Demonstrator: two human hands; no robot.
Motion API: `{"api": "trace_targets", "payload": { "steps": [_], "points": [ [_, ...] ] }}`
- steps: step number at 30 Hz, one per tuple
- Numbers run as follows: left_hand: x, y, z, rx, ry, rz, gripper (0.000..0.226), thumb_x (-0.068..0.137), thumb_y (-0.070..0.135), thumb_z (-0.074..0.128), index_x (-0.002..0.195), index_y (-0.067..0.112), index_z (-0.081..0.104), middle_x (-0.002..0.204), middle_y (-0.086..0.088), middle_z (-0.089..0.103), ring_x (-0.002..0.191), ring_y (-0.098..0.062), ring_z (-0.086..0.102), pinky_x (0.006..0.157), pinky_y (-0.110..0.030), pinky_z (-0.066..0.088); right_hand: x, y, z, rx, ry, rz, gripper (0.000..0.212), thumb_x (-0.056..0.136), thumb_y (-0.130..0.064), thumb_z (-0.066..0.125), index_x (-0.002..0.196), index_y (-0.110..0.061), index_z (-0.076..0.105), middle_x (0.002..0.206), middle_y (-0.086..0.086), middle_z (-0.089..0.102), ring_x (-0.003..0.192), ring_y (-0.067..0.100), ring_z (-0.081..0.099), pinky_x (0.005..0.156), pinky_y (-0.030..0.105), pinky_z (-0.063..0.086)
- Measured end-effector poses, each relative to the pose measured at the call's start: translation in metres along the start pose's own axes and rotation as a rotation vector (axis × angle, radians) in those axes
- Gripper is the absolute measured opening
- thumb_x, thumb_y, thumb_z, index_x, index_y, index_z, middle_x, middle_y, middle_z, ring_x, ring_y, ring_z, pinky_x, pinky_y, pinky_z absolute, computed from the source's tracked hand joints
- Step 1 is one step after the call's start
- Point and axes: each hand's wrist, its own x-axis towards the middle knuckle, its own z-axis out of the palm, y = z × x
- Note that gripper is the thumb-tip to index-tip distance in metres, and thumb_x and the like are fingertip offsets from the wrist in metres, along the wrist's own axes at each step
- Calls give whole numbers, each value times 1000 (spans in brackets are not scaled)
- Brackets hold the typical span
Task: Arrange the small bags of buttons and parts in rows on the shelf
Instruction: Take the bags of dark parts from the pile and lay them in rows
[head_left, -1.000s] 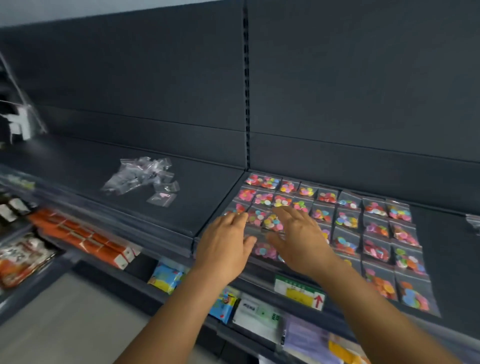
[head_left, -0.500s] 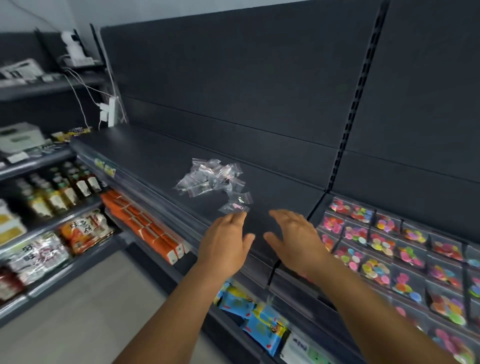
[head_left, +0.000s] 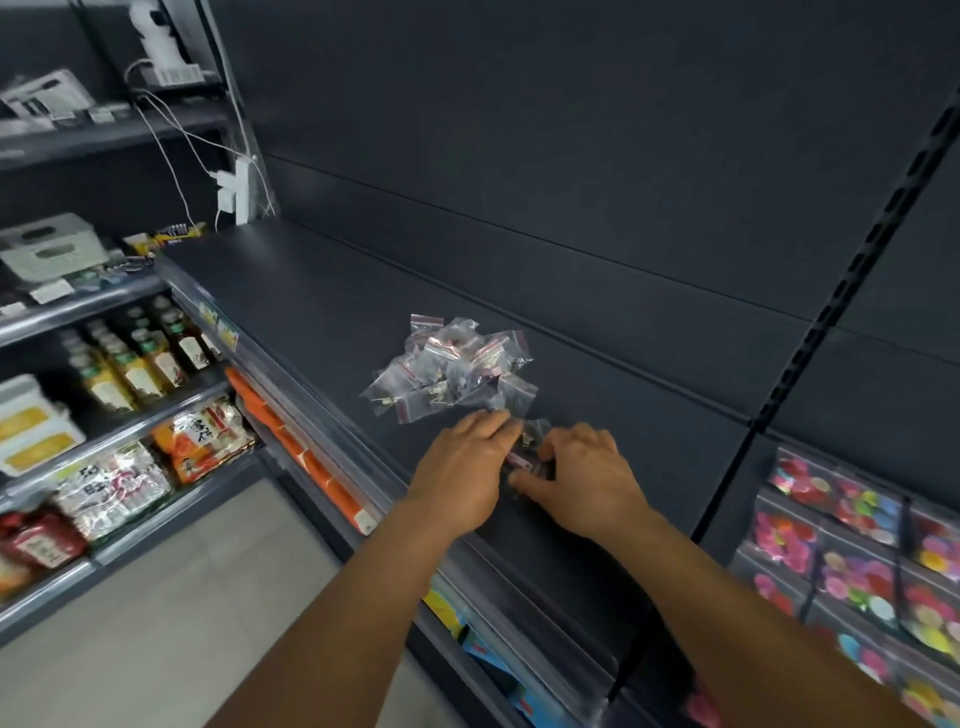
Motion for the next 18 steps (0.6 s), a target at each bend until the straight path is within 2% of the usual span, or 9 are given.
{"api": "trace_targets", "payload": {
  "steps": [2, 4, 6, 9, 11, 14, 16, 18],
  "points": [
    [5, -4, 1, -33, -1, 8, 55, 91, 5, 42, 143, 20, 36, 147, 1, 37, 134, -19, 30, 110, -34, 27, 7, 1, 3, -25, 1, 34, 57, 78, -61, 58, 117, -19, 51, 121, 4, 47, 117, 23, 38, 97, 32, 38],
    [7, -5, 2, -96, 29, 1, 49, 91, 5, 43, 138, 21, 46, 135, 2, 50, 121, -19, 41, 102, -32, 35, 13, 7, 0, -16, 6, 70, 54, 79, -58, 61, 116, -19, 52, 122, 4, 47, 118, 23, 38, 98, 32, 36],
    [6, -4, 3, -136, 63, -4, 42, 93, 7, 44, 130, 21, 54, 125, 3, 55, 111, -18, 45, 96, -31, 39, 18, 15, -6, 1, 26, 103, 50, 80, -53, 62, 116, -20, 53, 123, 4, 48, 118, 24, 39, 98, 32, 36],
    [4, -2, 5, -166, 102, 18, 29, 96, 15, 44, 116, 20, 65, 114, 3, 59, 106, -16, 48, 90, -31, 43, 22, 25, -14, 11, 87, 141, 48, 84, -45, 63, 122, -19, 51, 124, 5, 49, 119, 25, 40, 98, 33, 36],
    [6, 1, 5, -196, 138, 8, 25, 96, 22, 45, 108, 21, 68, 107, 4, 60, 103, -13, 49, 84, -27, 44, 21, 29, -16, 10, 135, 159, 48, 86, -42, 61, 126, -19, 49, 125, 5, 50, 120, 25, 40, 98, 33, 37],
    [15, 3, 4, -243, 208, -132, 25, 95, 34, 46, 105, 18, 63, 103, 0, 59, 101, -16, 51, 75, -26, 43, 14, 29, -15, 18, 149, 196, 53, 86, -49, 57, 127, -18, 50, 125, 5, 50, 120, 25, 40, 98, 34, 38],
    [23, 5, 5, -188, 162, -195, 35, 94, 42, 45, 108, 15, 62, 107, -4, 57, 105, -21, 49, 77, -32, 45, 10, 25, -12, 21, 108, 230, 58, 82, -55, 59, 126, -18, 50, 123, 5, 50, 120, 24, 41, 97, 33, 39],
    [28, 7, 8, -177, 95, -213, 41, 91, 47, 50, 112, 13, 62, 113, -6, 54, 111, -25, 47, 83, -36, 45, 8, 18, -10, 65, 74, 279, 52, 82, -51, 61, 121, -17, 54, 121, 6, 51, 117, 24, 44, 94, 32, 40]
  ]
}}
